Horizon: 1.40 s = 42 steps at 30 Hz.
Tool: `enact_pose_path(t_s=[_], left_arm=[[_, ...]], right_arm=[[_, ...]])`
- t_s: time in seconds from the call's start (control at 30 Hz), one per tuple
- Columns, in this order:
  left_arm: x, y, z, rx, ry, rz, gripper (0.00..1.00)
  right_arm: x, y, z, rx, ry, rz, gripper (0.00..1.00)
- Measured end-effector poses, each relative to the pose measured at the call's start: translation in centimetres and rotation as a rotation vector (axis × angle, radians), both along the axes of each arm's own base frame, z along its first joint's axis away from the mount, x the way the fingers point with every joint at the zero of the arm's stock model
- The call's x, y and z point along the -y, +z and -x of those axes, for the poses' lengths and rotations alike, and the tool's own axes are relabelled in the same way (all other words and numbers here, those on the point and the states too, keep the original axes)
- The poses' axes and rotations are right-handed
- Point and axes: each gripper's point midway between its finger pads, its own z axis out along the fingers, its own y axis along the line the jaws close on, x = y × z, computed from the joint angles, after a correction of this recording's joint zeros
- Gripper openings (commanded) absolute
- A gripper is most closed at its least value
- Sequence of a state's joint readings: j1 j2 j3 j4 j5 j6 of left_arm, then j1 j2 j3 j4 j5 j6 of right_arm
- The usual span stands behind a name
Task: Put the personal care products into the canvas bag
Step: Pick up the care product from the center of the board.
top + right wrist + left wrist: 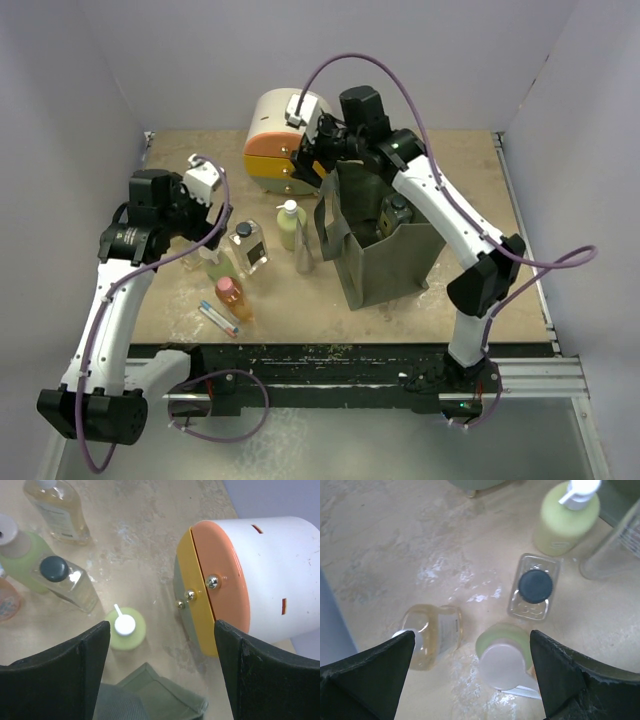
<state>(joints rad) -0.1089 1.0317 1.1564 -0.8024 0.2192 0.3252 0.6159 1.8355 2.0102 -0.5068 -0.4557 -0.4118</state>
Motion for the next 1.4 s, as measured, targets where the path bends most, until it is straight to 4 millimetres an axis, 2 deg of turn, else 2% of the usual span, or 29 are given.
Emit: enact_pose_path(t_s=[0.13, 0.33, 0.43, 0.53, 0.8, 1.07, 1.4], left_arm=[[-2.3, 1.5, -0.3, 0.034, 0.108, 0.012, 0.99], [-4.8, 4.0, -0.9, 0.092, 0.229, 0.011, 0.99], [-5.6, 4.4, -0.9, 0.101, 0.271, 0.011, 0.99], [-5.9, 4.4, -0.9, 0.098, 0.283, 0.009, 0.99], [-5.9, 4.5, -0.8, 0.101, 0.283, 0.01, 0.99], [-5.9, 4.7, -0.8, 0.108, 0.282, 0.011, 0.99], [-5.8, 5.2, -0.5, 0.123, 0.276, 0.016, 0.99]], right_arm=[[-1.4, -1.9, -0.7, 0.008, -0.008, 0.09, 0.86], [-3.0, -7.4, -0.4, -0.037, -0.001, 0.26, 0.85], [-3.3, -10.1, -0.1, -0.06, -0.002, 0.347, 0.84], [-3.4, -11.9, -0.1, -0.081, -0.011, 0.409, 0.84], [-2.8, -14.4, -0.1, -0.127, -0.018, 0.487, 0.82], [-2.5, -15.5, 0.4, -0.162, -0.005, 0.514, 0.78], [-2.8, -17.3, 0.7, -0.209, 0.013, 0.532, 0.65]])
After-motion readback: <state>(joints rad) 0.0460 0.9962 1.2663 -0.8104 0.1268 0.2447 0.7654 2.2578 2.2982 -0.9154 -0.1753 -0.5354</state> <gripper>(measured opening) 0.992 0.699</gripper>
